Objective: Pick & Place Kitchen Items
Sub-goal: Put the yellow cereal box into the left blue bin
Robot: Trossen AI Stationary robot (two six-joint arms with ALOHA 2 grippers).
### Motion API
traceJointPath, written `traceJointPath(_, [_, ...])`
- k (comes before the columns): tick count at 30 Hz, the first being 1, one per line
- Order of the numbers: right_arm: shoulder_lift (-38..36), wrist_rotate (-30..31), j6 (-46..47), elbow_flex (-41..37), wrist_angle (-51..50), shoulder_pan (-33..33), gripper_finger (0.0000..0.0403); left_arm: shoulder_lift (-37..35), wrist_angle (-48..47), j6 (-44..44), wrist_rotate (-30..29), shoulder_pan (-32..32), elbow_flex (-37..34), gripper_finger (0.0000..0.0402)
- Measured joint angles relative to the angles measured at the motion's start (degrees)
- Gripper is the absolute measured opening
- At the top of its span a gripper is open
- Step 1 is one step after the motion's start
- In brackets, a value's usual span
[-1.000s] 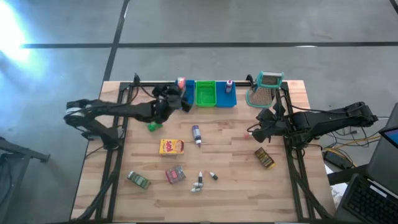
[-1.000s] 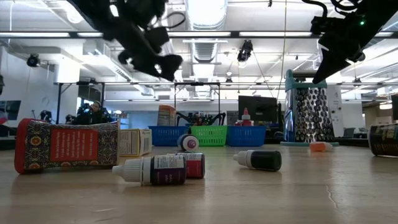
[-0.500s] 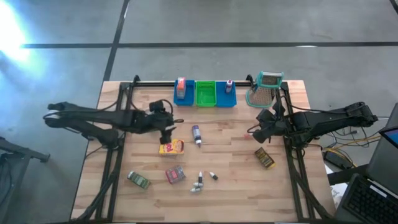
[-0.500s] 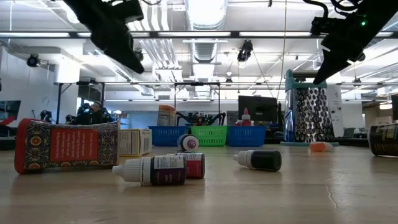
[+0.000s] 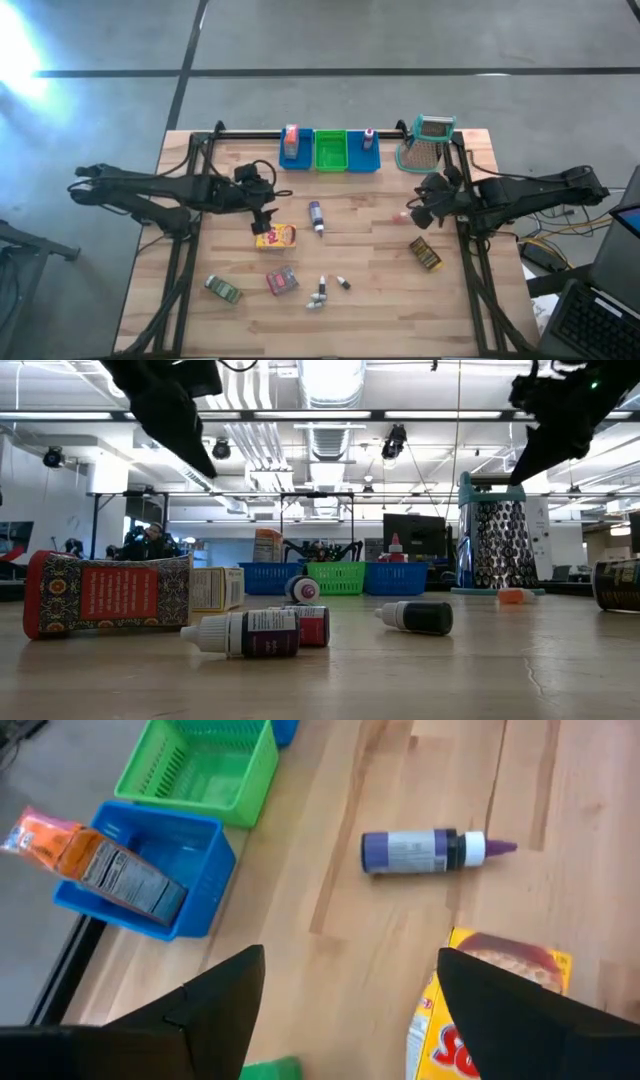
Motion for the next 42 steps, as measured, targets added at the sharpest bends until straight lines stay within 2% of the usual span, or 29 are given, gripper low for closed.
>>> traceJointPath(5, [-7.95, -5.73, -2.65, 0.0, -0.02, -0.02, 0.0008, 0.0, -3.97, -0.93, 3.73, -0.17, 0.08, 0.0316])
traceJointPath(11, [-18.1, -11.34, -6.29, 0.0, -2.54, -0.02, 0.0008, 0.0, -4.84, -1.41, 4.14, -0.17, 0.01, 0.0316])
traceJointPath(20, [-32.75, -11.78, -6.36, 0.02, -4.03, -0.04, 0.0008, 0.0, -4.98, -1.37, 4.76, -0.17, 0.1, 0.0316])
traceJointPath(26, [-39.54, -11.77, -10.75, 0.22, -4.1, -0.04, 0.0008, 0.02, -4.99, -3.56, 7.15, -0.21, -0.03, 0.0316])
traceJointPath(32, [-43.8, -11.73, -10.75, 0.26, -4.2, -0.04, 0.0008, 0.02, -4.97, -4.5, 8.4, -0.48, -0.09, 0.0316])
traceJointPath(42, [-41.2, -11.79, -10.99, 0.37, -4.19, -0.04, 0.0008, 0.04, -4.97, -4.68, 9.29, -0.48, -0.29, 0.0316])
